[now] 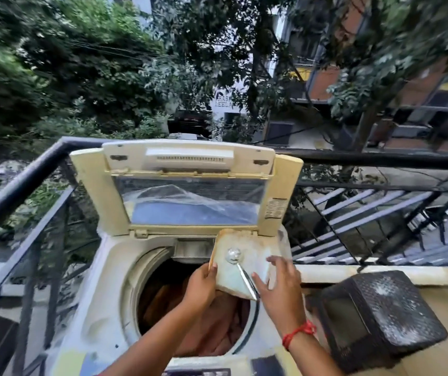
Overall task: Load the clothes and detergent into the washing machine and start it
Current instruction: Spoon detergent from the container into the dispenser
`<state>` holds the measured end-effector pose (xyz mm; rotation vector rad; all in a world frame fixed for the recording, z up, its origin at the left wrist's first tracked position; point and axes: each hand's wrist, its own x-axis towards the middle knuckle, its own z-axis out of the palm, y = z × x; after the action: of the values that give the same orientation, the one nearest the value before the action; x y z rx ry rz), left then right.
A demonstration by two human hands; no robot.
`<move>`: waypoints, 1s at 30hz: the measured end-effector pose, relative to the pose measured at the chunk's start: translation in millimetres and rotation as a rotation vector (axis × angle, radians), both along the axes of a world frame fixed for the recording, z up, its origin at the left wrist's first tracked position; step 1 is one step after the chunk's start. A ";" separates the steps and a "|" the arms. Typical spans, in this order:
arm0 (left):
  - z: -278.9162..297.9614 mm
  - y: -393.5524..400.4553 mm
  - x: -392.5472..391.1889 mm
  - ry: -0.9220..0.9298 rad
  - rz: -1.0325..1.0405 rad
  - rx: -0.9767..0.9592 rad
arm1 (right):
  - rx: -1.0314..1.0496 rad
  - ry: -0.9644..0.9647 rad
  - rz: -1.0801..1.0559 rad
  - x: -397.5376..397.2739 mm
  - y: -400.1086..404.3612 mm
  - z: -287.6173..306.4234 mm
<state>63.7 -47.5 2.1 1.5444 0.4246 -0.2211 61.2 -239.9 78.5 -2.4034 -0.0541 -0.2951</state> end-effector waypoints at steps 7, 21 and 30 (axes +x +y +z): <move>39.0 40.9 -47.6 -0.049 0.095 0.030 | -0.409 0.195 0.303 -16.8 85.2 -3.4; 4.9 117.8 -68.3 0.000 0.251 0.207 | -0.444 0.106 0.573 -16.2 148.9 -22.5; -1.4 140.3 -61.2 -0.010 0.365 0.199 | -0.293 0.106 0.357 -12.4 154.3 -22.3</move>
<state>2.5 92.7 0.7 1.6287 0.7278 0.1161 48.9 -85.7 56.2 -2.6328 -0.5024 0.0091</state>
